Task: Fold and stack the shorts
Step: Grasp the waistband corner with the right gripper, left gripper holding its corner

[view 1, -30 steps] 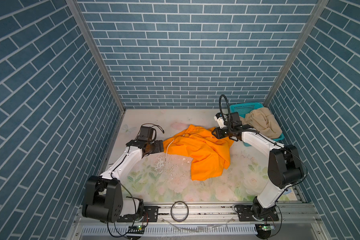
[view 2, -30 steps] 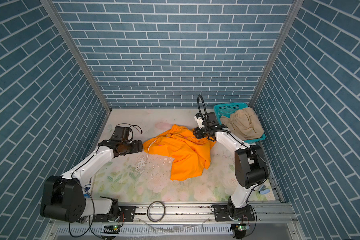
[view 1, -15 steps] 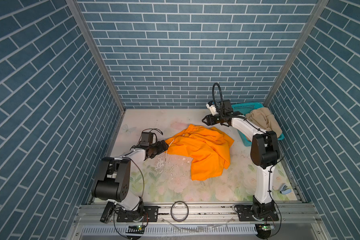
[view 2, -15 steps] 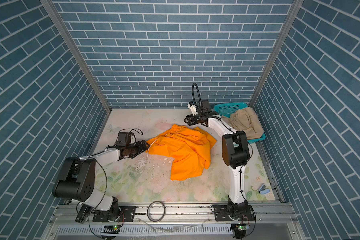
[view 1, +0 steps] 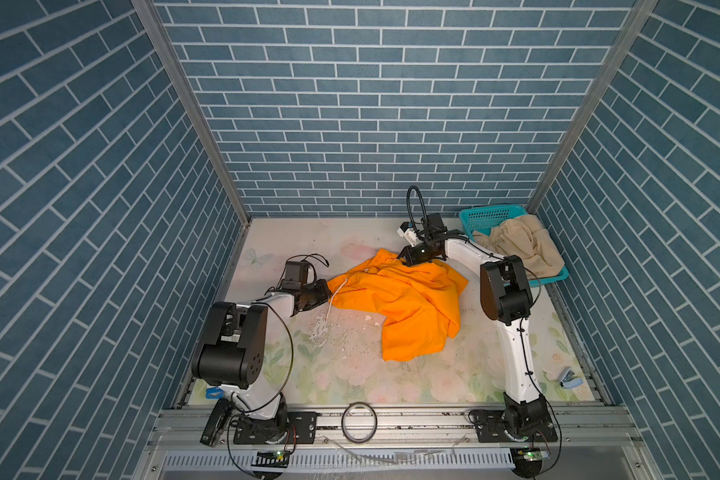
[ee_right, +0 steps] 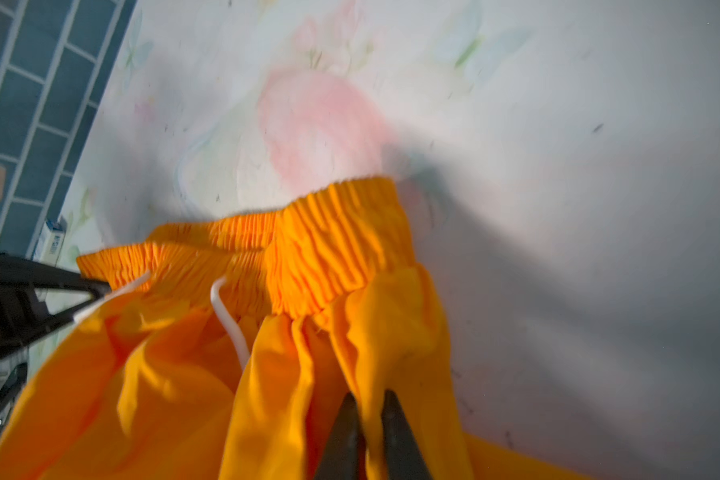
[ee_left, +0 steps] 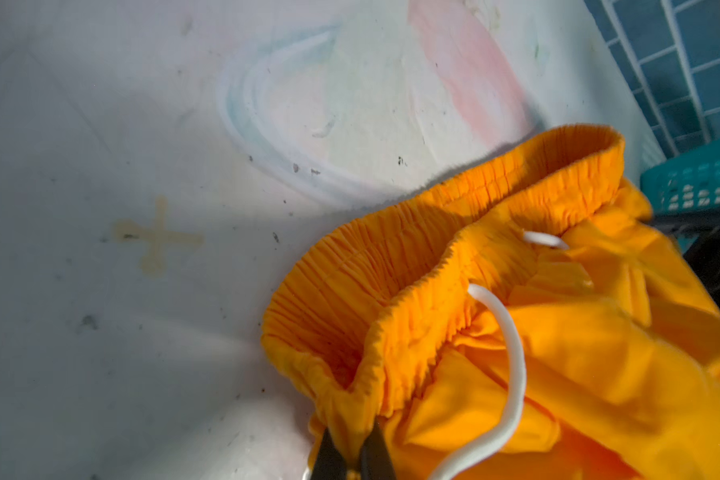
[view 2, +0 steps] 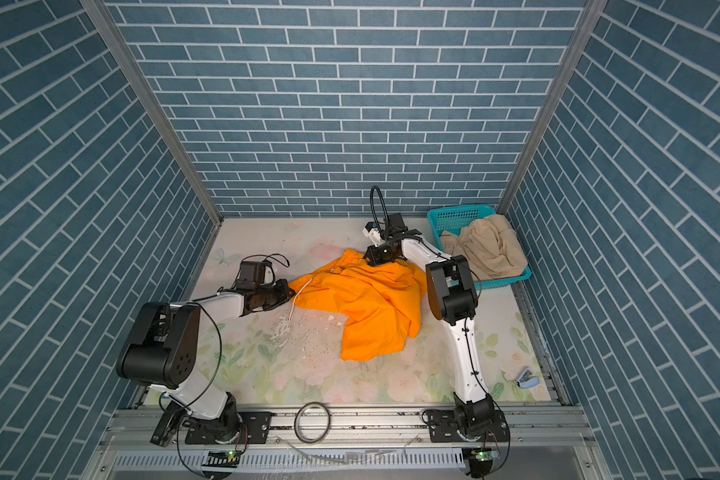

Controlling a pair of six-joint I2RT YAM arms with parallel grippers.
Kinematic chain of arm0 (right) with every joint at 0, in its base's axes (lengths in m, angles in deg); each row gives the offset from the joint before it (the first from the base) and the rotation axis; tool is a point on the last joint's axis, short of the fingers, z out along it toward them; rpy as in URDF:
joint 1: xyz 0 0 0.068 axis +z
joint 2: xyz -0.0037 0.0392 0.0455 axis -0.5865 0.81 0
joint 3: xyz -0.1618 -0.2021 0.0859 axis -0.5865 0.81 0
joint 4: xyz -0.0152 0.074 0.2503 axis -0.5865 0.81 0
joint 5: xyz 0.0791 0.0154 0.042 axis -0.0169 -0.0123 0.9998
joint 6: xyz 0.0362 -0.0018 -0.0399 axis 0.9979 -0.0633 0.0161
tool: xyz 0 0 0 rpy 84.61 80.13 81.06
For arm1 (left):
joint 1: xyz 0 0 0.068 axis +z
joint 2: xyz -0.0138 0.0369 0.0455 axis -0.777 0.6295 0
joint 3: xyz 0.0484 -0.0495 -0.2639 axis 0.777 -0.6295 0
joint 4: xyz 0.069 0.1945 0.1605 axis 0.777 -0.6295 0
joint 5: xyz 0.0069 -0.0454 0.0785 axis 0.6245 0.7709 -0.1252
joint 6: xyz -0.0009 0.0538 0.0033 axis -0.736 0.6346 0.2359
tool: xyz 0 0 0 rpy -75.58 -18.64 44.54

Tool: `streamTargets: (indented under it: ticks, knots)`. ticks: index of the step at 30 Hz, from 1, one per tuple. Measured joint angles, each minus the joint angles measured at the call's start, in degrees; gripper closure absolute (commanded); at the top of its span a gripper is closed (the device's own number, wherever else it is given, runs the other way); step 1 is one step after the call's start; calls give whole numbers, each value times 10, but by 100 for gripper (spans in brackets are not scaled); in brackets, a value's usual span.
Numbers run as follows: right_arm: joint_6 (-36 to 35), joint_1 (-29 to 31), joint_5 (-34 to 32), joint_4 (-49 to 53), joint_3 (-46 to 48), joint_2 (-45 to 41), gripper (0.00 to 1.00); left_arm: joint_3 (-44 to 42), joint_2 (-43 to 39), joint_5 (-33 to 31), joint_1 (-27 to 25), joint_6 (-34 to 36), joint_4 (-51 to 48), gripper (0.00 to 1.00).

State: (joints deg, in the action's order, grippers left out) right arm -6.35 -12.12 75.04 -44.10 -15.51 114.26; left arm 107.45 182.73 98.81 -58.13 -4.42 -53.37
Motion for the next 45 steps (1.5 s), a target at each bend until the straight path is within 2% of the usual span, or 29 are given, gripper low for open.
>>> streamTargets:
  ticks: [4, 11, 12, 16, 22, 25, 33, 39, 45]
  knots:
    - [18, 5, -2, -54, 157, -82, 100, 33, -5, -12, 0, 28, -24, 100]
    - [62, 13, -60, -181, 419, -344, 98, 70, -54, -54, 0, 87, -85, 100]
    - [63, 16, -74, -186, 440, -374, 83, 75, -59, -58, 0, 97, -92, 100]
    - [59, 24, -117, -173, 461, -416, 59, 88, -63, -65, 0, 126, -101, 100]
    - [25, 15, -137, -135, 369, -367, 39, 91, -60, -65, 0, 143, -103, 100]
    - [4, 9, -121, -119, 284, -306, 37, 90, -57, -65, 0, 144, -103, 100]
    - [-34, -1, -40, -36, 21, -77, 35, 50, -56, -66, 0, 130, -95, 100]
    - [-43, 4, -2, 16, -73, 30, 35, 30, -56, -57, 0, 116, -85, 100]
    - [-42, 26, 4, 39, -151, 94, 35, 30, -56, -51, 0, 112, -75, 100]
